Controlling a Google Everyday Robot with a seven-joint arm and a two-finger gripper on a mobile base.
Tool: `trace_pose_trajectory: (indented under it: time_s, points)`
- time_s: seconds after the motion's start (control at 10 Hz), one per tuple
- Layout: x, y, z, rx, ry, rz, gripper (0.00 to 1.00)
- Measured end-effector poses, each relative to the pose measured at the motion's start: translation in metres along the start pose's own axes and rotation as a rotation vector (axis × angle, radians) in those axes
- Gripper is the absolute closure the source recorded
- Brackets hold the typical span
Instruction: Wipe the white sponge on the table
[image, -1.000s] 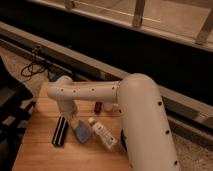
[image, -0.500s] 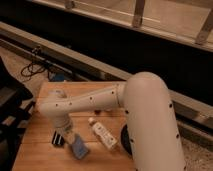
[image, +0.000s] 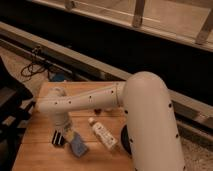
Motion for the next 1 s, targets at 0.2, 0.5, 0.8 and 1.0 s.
trace_pose_trajectory:
  time_s: [0.2, 0.5, 0.8, 1.0]
  points:
    - [-0.001, 0.002, -0.002, 0.001, 0.002, 0.005, 0.30]
    - [0.009, -0.008, -0.007, 0.008, 0.003, 0.009, 0.30]
    - [0.013, -0.013, -0.010, 0.012, 0.003, 0.014, 0.38]
    - [0.017, -0.016, -0.014, 0.017, 0.006, 0.020, 0.49]
